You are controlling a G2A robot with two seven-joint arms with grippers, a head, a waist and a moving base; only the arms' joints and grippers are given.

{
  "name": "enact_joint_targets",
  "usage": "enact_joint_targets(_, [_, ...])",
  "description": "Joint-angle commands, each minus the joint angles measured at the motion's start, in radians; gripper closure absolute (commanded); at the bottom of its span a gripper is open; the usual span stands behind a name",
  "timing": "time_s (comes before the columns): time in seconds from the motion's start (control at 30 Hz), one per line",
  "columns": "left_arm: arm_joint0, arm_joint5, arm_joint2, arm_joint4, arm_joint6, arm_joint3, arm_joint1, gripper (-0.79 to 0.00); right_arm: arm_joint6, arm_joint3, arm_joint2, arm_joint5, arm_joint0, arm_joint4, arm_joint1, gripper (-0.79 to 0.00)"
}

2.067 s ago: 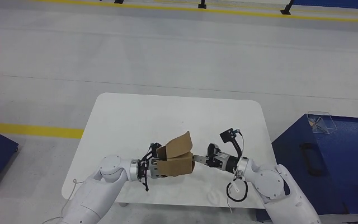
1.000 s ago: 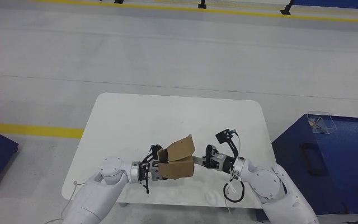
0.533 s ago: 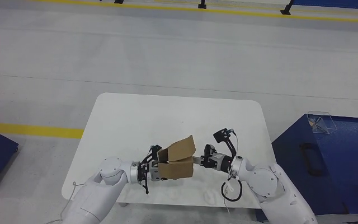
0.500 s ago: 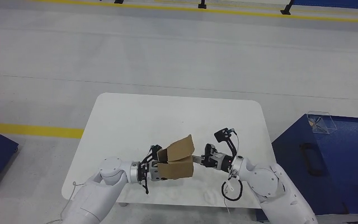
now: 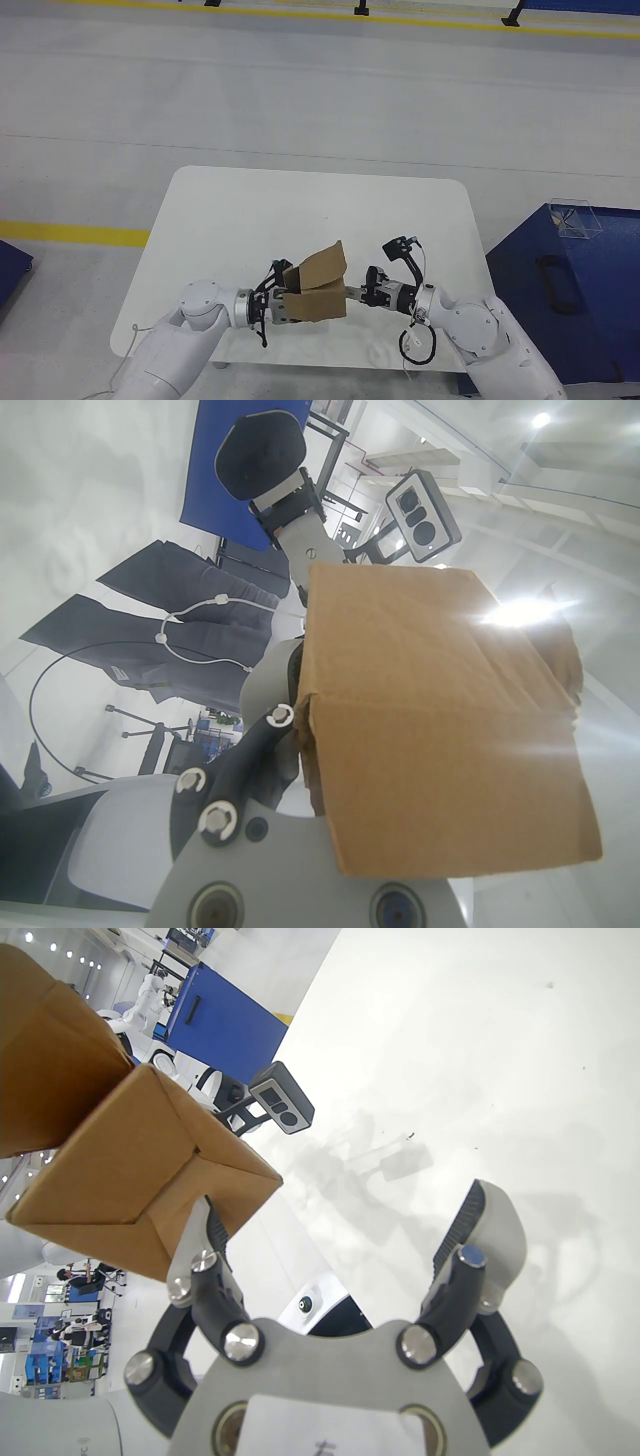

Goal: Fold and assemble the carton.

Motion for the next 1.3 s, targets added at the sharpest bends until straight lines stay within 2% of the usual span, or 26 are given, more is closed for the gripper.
enact_joint_targets(0.0, [-0.001,-0.001,0.004,0.000,0.002,0.001,-0.001,0.000,-0.008,-0.001,0.000,-0.001,0.001,-0.004,0.000,-0.785])
enact_joint_targets(0.27, [0.008,-0.018,0.006,-0.003,0.008,0.005,-0.003,0.000,-0.037,0.009,0.056,-0.034,-0.028,0.032,0.007,-0.785])
enact_joint_targets(0.43, [0.015,-0.026,0.008,-0.005,0.012,0.002,-0.004,0.000,-0.093,0.009,0.130,-0.057,-0.063,0.056,0.015,-0.785])
enact_joint_targets(0.83, [0.015,-0.039,0.031,0.011,0.041,-0.010,-0.011,0.000,-0.417,-0.026,0.416,-0.124,-0.276,0.102,0.027,-0.785])
enact_joint_targets(1.27, [0.015,-0.039,0.031,0.011,0.041,-0.010,-0.011,0.000,-0.408,-0.023,0.435,-0.148,-0.291,0.125,0.028,-0.785])
